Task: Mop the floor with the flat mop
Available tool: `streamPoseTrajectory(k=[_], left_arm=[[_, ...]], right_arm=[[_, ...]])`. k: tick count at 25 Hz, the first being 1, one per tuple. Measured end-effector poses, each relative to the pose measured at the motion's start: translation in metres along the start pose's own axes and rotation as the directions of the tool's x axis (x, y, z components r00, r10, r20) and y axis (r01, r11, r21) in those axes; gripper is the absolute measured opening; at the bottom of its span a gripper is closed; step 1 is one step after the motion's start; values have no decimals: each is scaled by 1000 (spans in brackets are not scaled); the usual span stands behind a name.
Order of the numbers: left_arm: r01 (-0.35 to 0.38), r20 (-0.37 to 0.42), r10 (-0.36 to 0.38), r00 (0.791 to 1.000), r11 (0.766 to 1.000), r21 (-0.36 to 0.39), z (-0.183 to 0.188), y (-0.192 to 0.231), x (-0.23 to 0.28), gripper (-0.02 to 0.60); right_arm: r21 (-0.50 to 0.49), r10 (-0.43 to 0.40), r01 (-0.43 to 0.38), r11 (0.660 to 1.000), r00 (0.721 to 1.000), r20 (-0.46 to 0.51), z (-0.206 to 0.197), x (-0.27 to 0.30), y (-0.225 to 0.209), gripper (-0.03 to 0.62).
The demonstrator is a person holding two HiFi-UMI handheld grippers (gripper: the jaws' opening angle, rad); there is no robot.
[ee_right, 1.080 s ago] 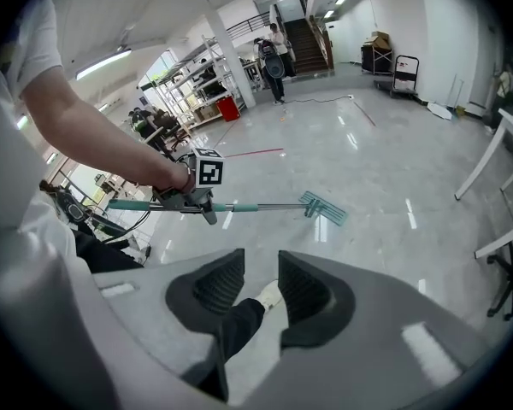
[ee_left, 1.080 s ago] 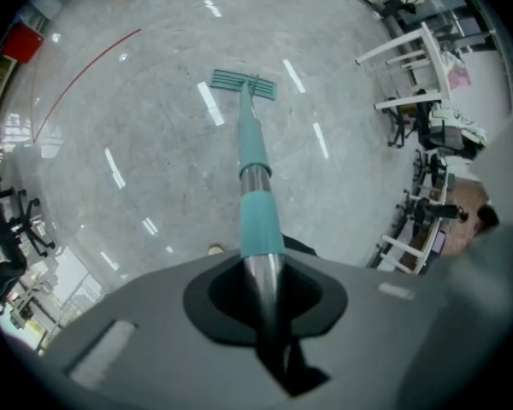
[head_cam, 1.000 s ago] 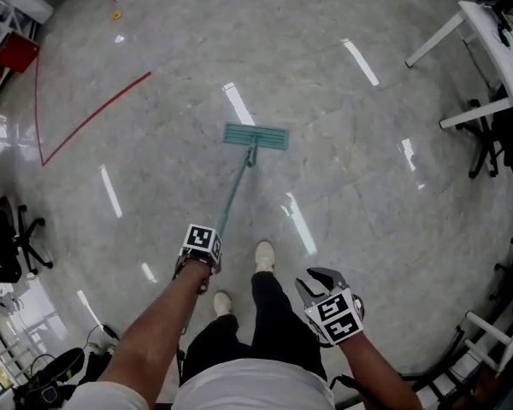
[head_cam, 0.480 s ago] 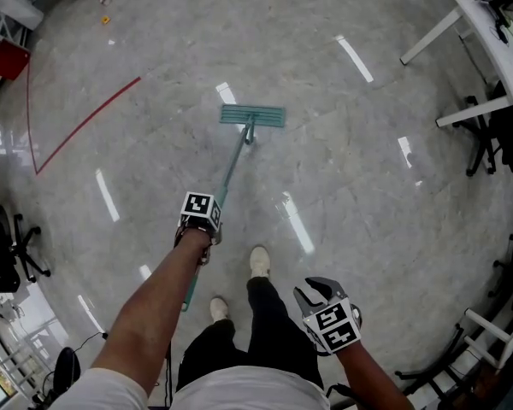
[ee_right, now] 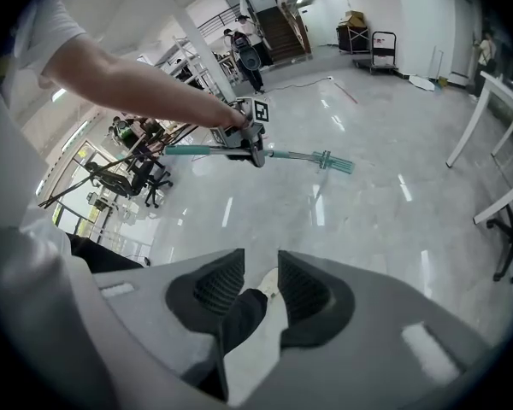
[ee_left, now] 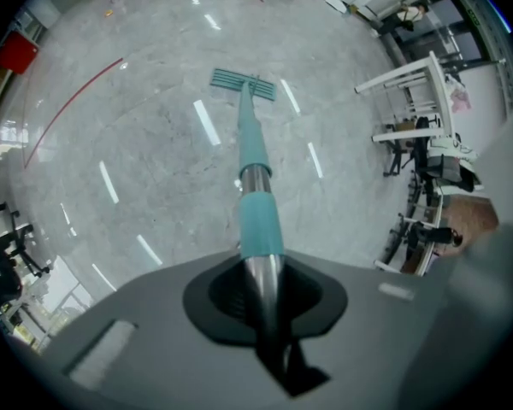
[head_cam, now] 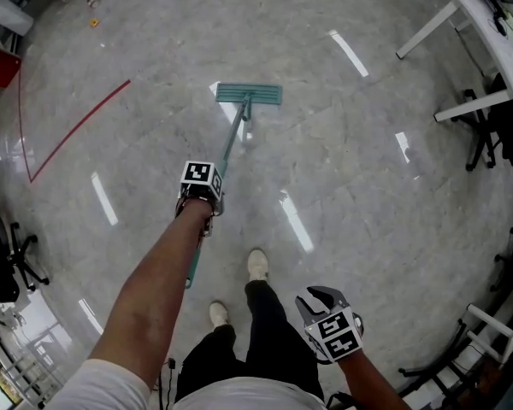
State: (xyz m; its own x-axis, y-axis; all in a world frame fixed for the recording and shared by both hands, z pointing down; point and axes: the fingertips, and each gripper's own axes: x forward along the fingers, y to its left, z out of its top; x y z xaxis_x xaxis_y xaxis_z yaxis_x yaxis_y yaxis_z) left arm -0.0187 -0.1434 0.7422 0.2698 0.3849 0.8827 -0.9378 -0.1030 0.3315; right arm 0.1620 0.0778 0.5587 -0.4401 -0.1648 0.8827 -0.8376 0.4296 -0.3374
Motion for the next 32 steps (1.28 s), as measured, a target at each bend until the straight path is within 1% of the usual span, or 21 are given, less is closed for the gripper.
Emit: streamPoseTrajectory(k=[3, 6, 9, 12, 15, 19, 28, 32], left_arm=[[-2, 11, 2, 1000, 1000, 0, 12, -2, -1, 46], [-1, 21, 1, 1000, 1000, 6, 13, -6, -3, 44], [19, 36, -19, 999, 1000, 1, -2, -4, -7, 43], [12, 54, -13, 998, 1000, 9, -27, 6, -15, 43], [-7, 75, 5, 997, 1000, 27, -61, 23, -22, 43], [-23, 87, 20, 996, 999, 38, -118, 47, -27, 43], [-11, 64, 11, 998, 1000, 3, -263, 77, -13, 43], [-15, 32, 15, 999, 1000, 0, -328, 90, -3, 43]], right_arm=[[-5, 1, -1, 1000, 1000, -1, -5, 3, 0, 124], [-20, -3, 3, 1000, 1000, -9, -10, 6, -1, 124], [-30, 6, -6, 1000, 1000, -13, -7, 6, 6, 124], [-58, 8, -8, 998, 1000, 3, 0, 7, 14, 124], [-83, 12, -10, 996, 1000, 20, 5, 11, 24, 124], [-116, 23, -19, 993, 999, 35, 11, 17, 44, 124], [-179, 33, -23, 984, 998, 54, 10, 20, 81, 124], [-190, 35, -22, 981, 998, 61, 5, 23, 96, 124]])
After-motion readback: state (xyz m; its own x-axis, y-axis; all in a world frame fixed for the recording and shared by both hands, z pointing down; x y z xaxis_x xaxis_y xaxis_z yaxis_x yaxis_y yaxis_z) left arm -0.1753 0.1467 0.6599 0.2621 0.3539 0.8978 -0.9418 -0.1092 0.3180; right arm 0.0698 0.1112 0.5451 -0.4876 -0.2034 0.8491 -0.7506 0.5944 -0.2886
